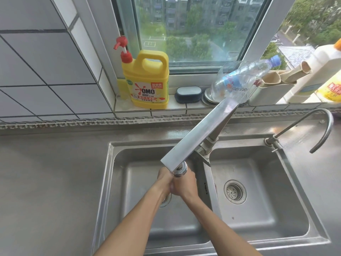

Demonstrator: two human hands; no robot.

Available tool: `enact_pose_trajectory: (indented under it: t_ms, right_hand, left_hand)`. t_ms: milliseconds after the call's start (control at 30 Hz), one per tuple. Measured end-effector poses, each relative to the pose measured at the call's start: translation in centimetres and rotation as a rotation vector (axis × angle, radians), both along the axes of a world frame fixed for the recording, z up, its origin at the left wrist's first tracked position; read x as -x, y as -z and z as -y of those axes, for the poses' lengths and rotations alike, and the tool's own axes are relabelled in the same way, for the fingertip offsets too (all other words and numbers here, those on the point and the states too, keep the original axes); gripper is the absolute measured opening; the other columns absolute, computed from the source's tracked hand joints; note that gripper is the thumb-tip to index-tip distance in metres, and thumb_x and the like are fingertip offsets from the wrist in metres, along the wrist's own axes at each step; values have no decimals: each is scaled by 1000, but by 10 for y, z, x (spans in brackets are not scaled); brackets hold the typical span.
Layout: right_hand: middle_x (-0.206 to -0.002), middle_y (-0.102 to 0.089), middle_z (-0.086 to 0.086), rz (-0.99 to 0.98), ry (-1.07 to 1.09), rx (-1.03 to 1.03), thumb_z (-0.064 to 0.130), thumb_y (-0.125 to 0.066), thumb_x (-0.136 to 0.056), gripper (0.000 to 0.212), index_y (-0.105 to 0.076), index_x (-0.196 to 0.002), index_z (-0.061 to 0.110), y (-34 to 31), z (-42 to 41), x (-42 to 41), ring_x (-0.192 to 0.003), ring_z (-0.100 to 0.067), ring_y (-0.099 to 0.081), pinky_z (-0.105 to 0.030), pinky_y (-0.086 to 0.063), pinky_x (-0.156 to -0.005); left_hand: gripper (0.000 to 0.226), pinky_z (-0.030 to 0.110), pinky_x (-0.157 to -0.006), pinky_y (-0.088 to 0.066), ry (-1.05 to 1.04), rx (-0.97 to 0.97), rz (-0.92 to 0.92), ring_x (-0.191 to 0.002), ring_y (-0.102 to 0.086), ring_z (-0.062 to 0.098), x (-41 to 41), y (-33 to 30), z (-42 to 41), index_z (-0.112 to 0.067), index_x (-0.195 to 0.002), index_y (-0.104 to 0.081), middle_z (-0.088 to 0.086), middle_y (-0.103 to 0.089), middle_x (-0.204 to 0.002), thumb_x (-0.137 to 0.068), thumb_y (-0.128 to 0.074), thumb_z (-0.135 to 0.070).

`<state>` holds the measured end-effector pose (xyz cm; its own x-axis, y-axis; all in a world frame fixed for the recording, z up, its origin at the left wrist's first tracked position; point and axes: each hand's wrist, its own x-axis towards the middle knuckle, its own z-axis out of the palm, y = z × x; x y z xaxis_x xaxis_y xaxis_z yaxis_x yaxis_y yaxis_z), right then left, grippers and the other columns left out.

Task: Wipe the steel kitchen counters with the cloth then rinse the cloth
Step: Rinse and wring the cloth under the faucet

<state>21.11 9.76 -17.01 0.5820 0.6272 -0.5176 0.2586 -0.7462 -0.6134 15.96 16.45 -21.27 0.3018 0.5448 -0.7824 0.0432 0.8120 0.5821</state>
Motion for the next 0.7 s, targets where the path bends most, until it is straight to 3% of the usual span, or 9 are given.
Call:
enact_pose_trajectory:
  t_ms: [100,200,333,433,533,600,700]
  right_hand:
    - [-113,-72,-17,13,152,8,29,-57,-97,25,-60,-106,6,0,-8,-20,-103,-39,-67,-38,-51,-79]
    - [-109,-73,-14,29,132,-13,29,-60,-92,23,-57,-103,10,-3,-4,-11,-100,-39,-68,-36,-50,-74]
    - [-104,-75,-12,-11,13,6,21,-65,-81,29,-63,-106,7,1,1,14,-95,-34,-72,-39,-58,-74]
    - [-107,-72,-12,15,78,-33,24,-66,-88,14,-56,-92,14,-4,-9,-1,-99,-35,-70,-39,-56,-77]
    - [-112,-70,-16,33,199,-66,31,-60,-100,21,-53,-96,11,-7,-13,-14,-101,-39,-67,-42,-53,-80]
    - [-105,-71,-13,31,183,-77,28,-62,-95,20,-53,-97,10,-9,-9,-4,-91,-35,-65,-41,-52,-75]
    - [-86,-75,-14,-59,167,-79,24,-58,-91,19,-62,-85,7,-9,1,28,-74,-30,-64,-43,-56,-68]
  left_hand:
    - [26,24,-58,-45,145,-61,-45,-54,-56,8,-2,-7,18,-20,-48,-61,-5,-62,-61,-72,-71,-21]
    - [24,30,-66,-44,170,-86,-63,-73,-55,18,2,-8,13,-19,-64,-60,4,-61,-76,-85,-69,-9]
    - [31,35,-69,-34,10,8,-44,-61,-41,20,6,-15,-7,-11,-39,-49,-3,-49,-50,-65,-65,-13]
    - [36,28,-63,-40,90,-9,6,-57,-53,15,6,-13,1,-17,-48,-56,0,-56,-63,-82,-66,-8]
    - [27,31,-69,-45,198,-21,-3,-72,-59,18,8,-9,10,-18,-69,-62,10,-62,-79,-93,-62,-5]
    - [27,30,-68,-45,224,-93,-81,-69,-60,16,12,-9,5,-18,-67,-62,2,-67,-71,-92,-63,-7]
    - [32,24,-59,-43,84,-120,-109,-54,-55,6,14,-7,-8,-17,-65,-53,-10,-59,-56,-94,-64,-8]
